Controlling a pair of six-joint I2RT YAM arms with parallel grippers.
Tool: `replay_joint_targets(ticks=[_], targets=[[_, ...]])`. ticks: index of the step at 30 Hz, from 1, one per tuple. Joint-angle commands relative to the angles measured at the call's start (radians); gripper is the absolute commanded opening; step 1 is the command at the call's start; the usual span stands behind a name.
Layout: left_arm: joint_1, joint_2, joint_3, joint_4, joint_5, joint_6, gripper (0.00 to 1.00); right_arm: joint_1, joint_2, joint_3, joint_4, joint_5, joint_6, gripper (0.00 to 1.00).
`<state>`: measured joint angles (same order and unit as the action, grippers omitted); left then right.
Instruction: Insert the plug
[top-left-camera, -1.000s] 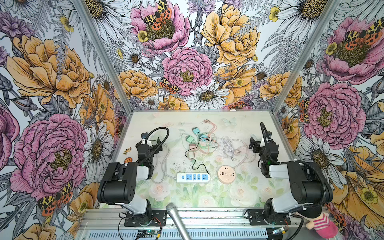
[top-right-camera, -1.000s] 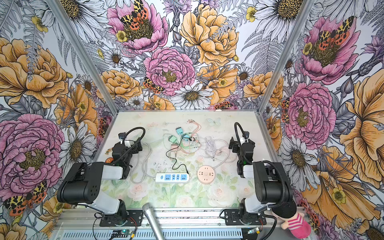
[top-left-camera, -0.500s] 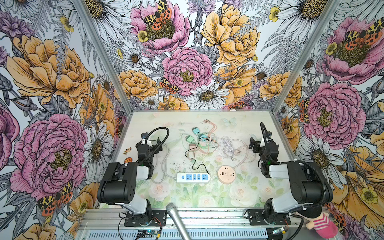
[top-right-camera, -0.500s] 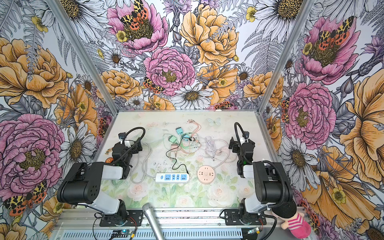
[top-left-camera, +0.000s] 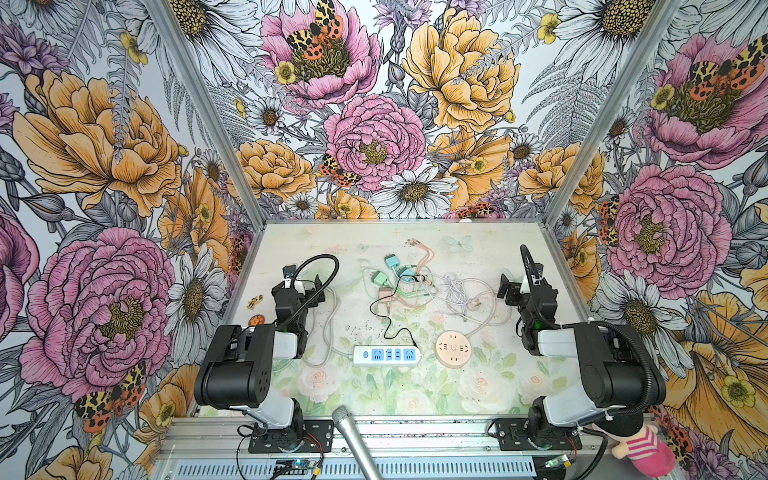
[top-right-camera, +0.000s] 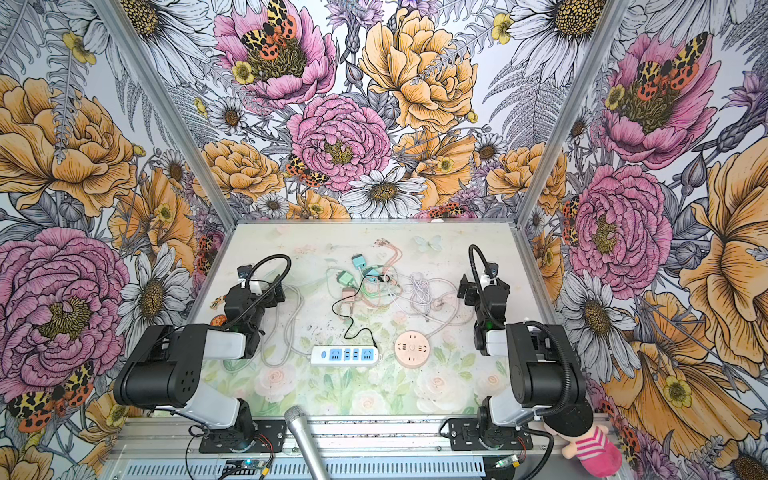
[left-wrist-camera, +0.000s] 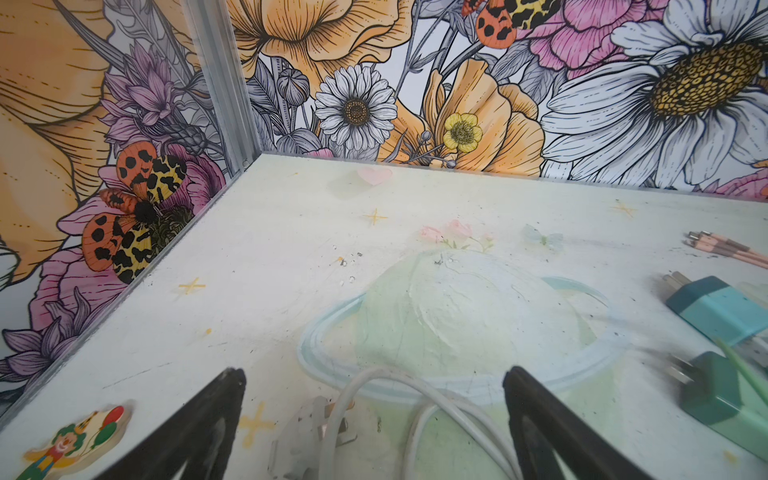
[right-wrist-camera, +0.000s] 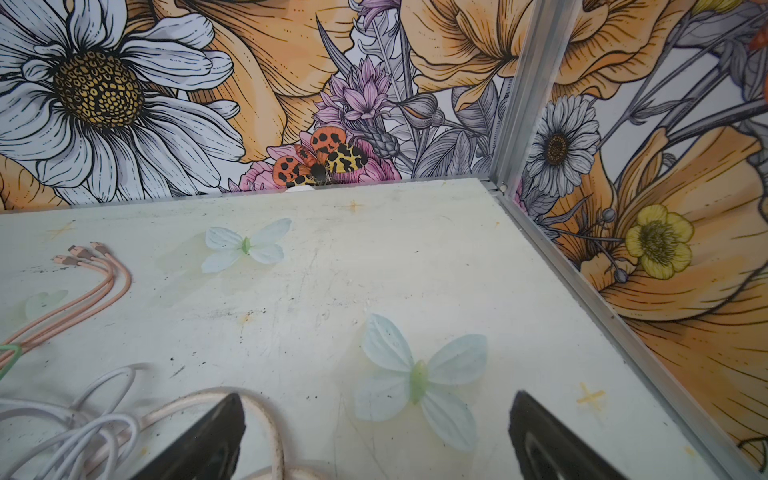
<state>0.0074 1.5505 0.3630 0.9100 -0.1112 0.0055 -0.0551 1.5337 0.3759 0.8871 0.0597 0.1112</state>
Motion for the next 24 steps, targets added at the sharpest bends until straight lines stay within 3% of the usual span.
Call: replay_joint_targets(ticks=[1, 14, 17, 23, 24], targets=[[-0.013, -0.001, 0.015, 0.026, 0.022, 0.024, 0.99, 0.01, 0.003, 0.003, 0.009, 0.005, -0.004, 1.0], [-0.014, -0.004, 0.017, 0.02, 0.011, 0.021, 0.99, 0.01, 0.0, 0.0, 0.016, 0.0, -0.005, 0.99], [-0.02, -0.035, 0.043, -0.049, -0.022, 0.015, 0.99, 0.011, -0.016, 0.008, -0.009, 0.0, -0.009, 0.97], [-0.09, -0.163, 0.141, -0.326, -0.091, 0.068, 0.99, 0.015, -0.129, 0.1, -0.266, 0.032, -0.002, 0.96], [-0.106, -0.182, 0.156, -0.364, -0.146, 0.07, 0.99, 0.018, -0.144, 0.115, -0.306, 0.044, -0.002, 0.96]])
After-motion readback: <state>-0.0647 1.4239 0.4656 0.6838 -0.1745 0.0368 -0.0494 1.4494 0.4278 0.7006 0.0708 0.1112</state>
